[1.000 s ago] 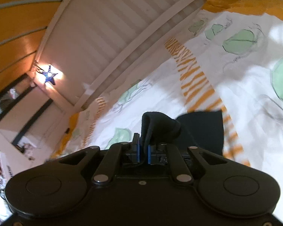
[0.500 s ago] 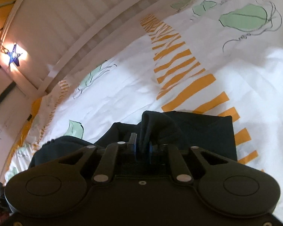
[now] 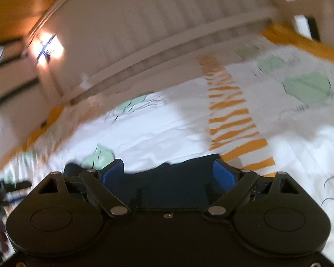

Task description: Fold large clothes

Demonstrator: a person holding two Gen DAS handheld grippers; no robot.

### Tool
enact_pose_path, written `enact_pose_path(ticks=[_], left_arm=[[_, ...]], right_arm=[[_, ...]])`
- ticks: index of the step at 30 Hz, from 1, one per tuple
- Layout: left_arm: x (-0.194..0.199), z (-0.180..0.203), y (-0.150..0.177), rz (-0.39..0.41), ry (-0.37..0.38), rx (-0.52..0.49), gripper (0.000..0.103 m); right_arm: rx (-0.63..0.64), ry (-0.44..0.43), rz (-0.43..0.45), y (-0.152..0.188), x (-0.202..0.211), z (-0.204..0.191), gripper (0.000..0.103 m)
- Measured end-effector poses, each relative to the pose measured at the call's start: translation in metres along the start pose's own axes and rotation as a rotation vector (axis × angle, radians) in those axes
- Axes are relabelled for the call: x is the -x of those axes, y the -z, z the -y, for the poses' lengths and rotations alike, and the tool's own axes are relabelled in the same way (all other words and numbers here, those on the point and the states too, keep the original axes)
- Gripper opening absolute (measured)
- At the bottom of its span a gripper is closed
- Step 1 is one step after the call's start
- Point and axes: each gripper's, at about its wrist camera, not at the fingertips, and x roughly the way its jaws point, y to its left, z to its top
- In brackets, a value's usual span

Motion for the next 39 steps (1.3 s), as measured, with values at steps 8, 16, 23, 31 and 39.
enact_pose_path(ticks=[8, 16, 23, 31, 39], left_arm=[[-0.007, 0.067, 0.027, -0.012, 0.03, -0.267, 0.102], [-0.067, 0.047, 0.029, -0.139, -0.09, -0.213, 0.103], [-0.094, 0.011, 0.039, -0.204, -0.092, -0.094, 0.103], [-0.069, -0.027, 0.039, -0.21, -0.072, 0.002, 0.103], [-0.063, -0.051, 0.027, -0.198, -0.016, 0.04, 0.101]], right_arm=[[0.315, -0.042, -0.041, 0.029, -0.004, -0.067, 0.089], [0.348, 0.039, -0.195, 0.041, -0.069, -0.066, 0.088], [0.336, 0.084, -0.214, 0.044, -0.096, -0.047, 0.098], [0.216, 0.182, -0.151, 0.035, -0.077, -0.015, 0.098], [0.186, 0.106, -0.044, 0.023, -0.035, 0.01, 0.094]])
